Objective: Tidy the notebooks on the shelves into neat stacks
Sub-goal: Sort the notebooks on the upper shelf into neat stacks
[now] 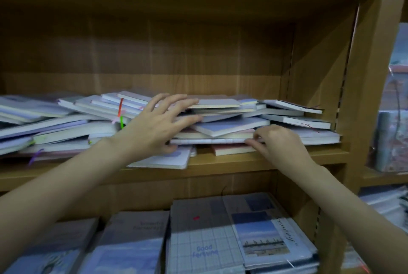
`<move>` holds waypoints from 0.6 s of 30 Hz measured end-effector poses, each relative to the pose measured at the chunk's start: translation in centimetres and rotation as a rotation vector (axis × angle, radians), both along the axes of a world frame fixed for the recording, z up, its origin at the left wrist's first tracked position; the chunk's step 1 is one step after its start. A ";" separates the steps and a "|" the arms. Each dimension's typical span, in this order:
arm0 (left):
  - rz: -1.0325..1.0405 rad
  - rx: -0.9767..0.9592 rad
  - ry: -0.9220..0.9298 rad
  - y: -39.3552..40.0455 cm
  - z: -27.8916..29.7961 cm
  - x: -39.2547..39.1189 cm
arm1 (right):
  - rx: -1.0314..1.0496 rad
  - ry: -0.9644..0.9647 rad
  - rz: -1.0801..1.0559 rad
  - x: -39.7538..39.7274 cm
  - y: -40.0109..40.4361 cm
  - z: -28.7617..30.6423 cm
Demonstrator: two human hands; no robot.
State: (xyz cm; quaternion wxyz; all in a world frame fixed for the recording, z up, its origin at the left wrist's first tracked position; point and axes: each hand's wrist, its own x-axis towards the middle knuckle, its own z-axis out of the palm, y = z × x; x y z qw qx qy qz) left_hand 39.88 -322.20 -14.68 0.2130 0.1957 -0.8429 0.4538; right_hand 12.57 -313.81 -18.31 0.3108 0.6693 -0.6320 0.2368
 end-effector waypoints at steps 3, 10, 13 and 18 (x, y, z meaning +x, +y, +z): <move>-0.067 -0.103 0.053 -0.7 -0.5 2.9 | -0.320 0.116 0.078 1.6 0.5 -0.3; -0.022 0.022 -0.013 -1.3 -0.5 4.6 | -0.164 0.495 0.346 8.6 -3.8 -0.1; -0.034 0.085 0.054 -1.8 -1.2 4.5 | -0.116 0.538 0.265 9.4 -5.1 0.2; -0.050 0.511 0.196 -2.8 0.0 3.9 | 0.060 0.304 0.262 9.2 -5.6 3.4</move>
